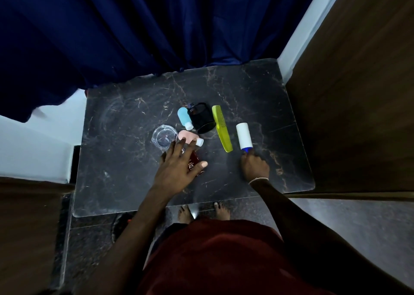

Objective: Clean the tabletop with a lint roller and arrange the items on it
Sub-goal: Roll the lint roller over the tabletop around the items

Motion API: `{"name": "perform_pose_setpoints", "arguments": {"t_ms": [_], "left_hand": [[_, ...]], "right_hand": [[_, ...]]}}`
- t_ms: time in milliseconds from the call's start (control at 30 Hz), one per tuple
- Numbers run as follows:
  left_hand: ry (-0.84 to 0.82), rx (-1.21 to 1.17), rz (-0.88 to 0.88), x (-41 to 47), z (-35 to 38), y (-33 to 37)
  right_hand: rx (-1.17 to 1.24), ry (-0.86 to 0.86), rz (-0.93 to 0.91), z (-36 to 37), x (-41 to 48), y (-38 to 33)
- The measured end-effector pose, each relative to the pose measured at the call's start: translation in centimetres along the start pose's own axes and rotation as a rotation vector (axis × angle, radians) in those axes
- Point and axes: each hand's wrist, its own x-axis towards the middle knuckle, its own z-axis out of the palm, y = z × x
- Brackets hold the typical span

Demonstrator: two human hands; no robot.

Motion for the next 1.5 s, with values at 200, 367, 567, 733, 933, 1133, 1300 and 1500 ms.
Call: {"name": "perform_pose_setpoints", "arguments": {"t_ms": [200, 367, 567, 733, 933, 1133, 1300, 1500], "left_hand": [[0.012, -0.005, -0.001, 0.4, 0.3, 0.0], [0.020, -0.011, 0.014, 0.7, 0.6, 0.3], [0.030, -0.032, 0.035, 0.8, 0.9, 0.3], [0.011, -0.024, 0.011, 0.8, 1.0, -0.1], [-0.005, -0.030, -0.002, 0.7, 1.0, -0.1], [-0.013, -0.032, -0.001, 0.3, 0.8, 0.0], [-0.008, -0.009, -0.001, -0.1, 0.8, -0.3], [-0.004, -0.006, -0.007, -0.4, 0.4, -0.3]], "right_hand": [[0.055, 0.044, 0.146, -0.9, 1.0, 5.3], [0.085, 0.042, 0.248, -1.7, 1.5, 11.0], [0.105, 0.100, 0.289, -2.0, 1.4, 14.1], [0.169, 0.114, 0.296, -1.8, 1.3, 12.7], [0.110, 0.052, 0.202, -1.5, 1.1, 8.1], [0.035, 0.012, 0.068, -1.1, 0.4, 3.2], [0.001, -0.046, -0.051, -0.2, -0.3, 0.4], [0.009, -0.036, -0.040, 0.5, -0.9, -1.1]]}}
